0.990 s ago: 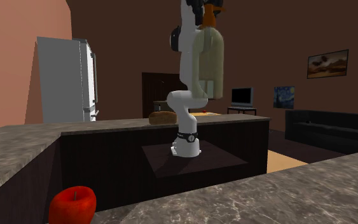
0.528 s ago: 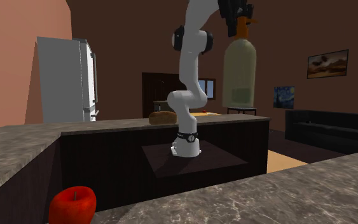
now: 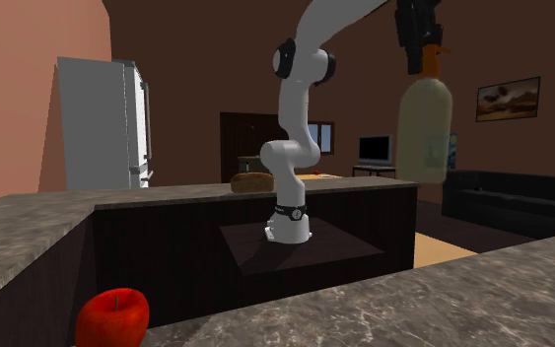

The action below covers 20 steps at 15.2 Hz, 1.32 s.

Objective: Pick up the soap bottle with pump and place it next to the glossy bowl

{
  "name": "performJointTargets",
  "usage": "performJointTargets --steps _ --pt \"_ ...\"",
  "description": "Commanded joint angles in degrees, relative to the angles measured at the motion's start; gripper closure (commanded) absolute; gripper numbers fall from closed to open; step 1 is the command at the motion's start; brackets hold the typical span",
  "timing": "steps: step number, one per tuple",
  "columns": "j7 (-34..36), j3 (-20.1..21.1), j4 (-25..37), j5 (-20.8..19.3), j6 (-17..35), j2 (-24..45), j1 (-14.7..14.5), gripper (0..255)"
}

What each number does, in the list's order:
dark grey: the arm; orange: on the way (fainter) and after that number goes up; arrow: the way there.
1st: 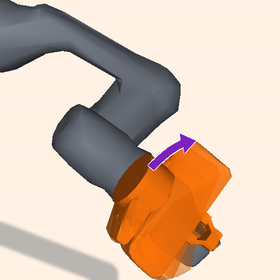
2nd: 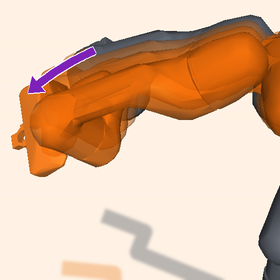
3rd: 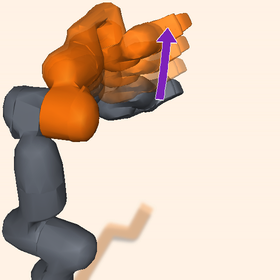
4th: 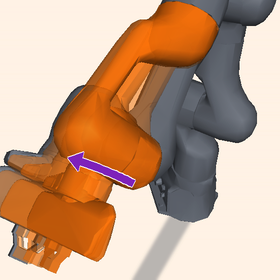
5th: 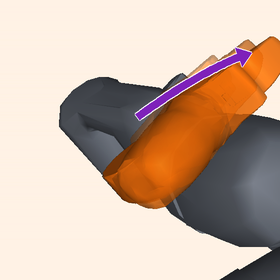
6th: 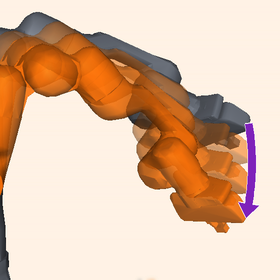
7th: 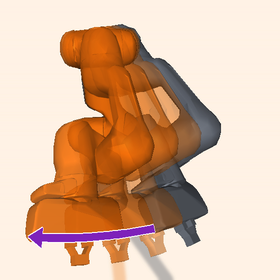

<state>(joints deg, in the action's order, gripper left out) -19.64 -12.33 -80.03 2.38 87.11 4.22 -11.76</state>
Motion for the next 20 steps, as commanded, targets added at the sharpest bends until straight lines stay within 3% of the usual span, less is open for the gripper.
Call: performJointTargets --steps 1,10,17,20 --pt "2.56 1.15 -0.22 -0.12 0.79 0.42 -1.37 255" --pt "12.71 5.59 4.22 -0.25 3.41 7.28 -7.08 255" --pt "20.04 8.28 14.13 -0.57 3.07 16.74 -11.57 255" --pt "20.03 8.27 10.24 -0.63 5.94 15.73 -11.69 255"
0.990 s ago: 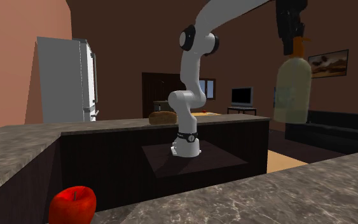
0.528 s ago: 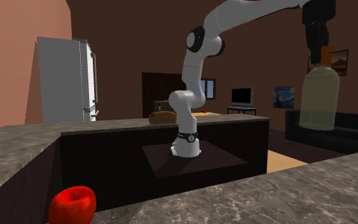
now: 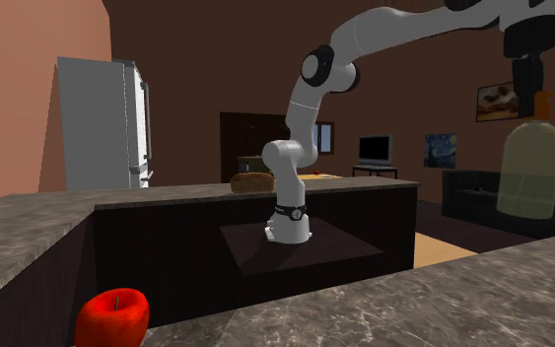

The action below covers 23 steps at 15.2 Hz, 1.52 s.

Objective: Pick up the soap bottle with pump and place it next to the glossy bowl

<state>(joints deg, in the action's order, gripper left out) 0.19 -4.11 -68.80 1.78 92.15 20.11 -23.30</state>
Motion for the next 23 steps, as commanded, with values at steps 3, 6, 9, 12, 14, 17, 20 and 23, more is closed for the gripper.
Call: performJointTargets --steps 3,6,9,12,14,17,20,23 --pt "0.18 0.06 -4.46 -0.09 3.63 -0.92 -0.23 255" --pt "0.17 0.06 -7.59 -0.12 6.22 -1.46 -0.29 255" --pt "0.16 0.07 -10.45 -0.14 8.71 -1.83 -0.34 255" --pt "0.14 0.08 -13.06 -0.15 11.11 -2.03 -0.38 255" --pt "0.12 0.09 -14.68 -0.14 12.68 -2.09 -0.41 255" --pt "0.09 0.11 -16.95 -0.13 14.98 -2.06 -0.43 255" --pt "0.06 0.12 -19.04 -0.10 17.22 -1.91 -0.45 255" --pt "0.02 0.14 -20.96 -0.07 19.41 -1.63 -0.47 255"
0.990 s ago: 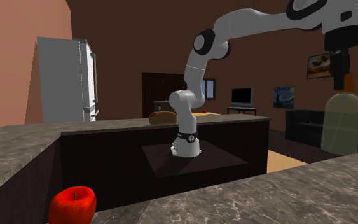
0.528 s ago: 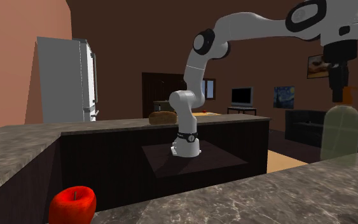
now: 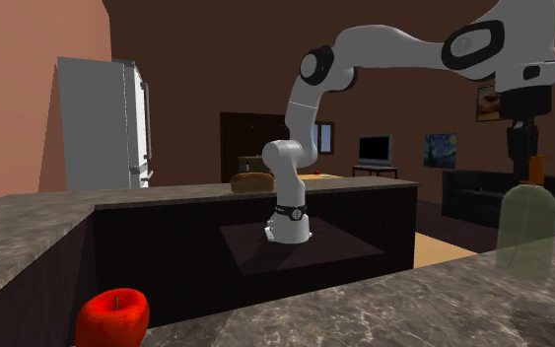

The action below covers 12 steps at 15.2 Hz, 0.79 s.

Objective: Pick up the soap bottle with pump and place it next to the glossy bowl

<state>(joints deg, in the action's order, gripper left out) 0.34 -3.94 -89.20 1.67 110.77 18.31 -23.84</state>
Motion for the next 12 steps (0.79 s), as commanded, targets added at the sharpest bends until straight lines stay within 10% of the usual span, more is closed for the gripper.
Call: performJointTargets --steps 1,12 --pt "-0.14 -0.02 -1.17 0.06 1.51 0.28 0.07 255" --pt "-0.24 0.03 -4.57 0.17 5.90 1.27 0.07 255"
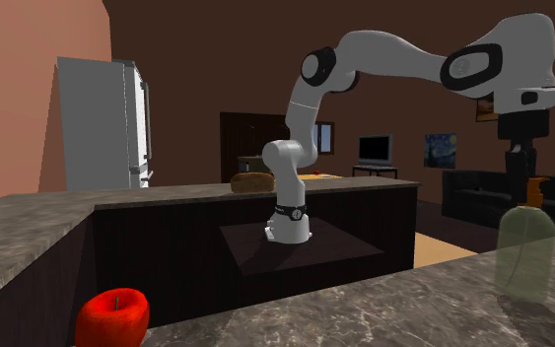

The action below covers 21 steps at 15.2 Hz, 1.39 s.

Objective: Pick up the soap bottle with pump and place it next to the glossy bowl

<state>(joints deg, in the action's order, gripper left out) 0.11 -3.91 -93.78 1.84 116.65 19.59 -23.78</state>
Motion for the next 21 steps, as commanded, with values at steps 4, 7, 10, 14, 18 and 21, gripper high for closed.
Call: performJointTargets --steps 4,7,10,14,18,21 --pt "0.00 0.00 -0.01 0.00 0.03 -0.02 0.00 0" --pt "0.00 0.00 0.01 0.00 0.02 -0.01 0.00 0" --pt "0.03 -0.03 1.08 -0.06 -1.64 -0.61 0.00 0" --pt "0.12 -0.08 4.58 -0.18 -6.45 -1.92 0.01 0" --pt "0.12 -0.08 4.58 -0.18 -6.45 -1.92 0.01 0" --pt "0.12 -0.08 4.58 -0.18 -6.45 -1.92 0.01 0"
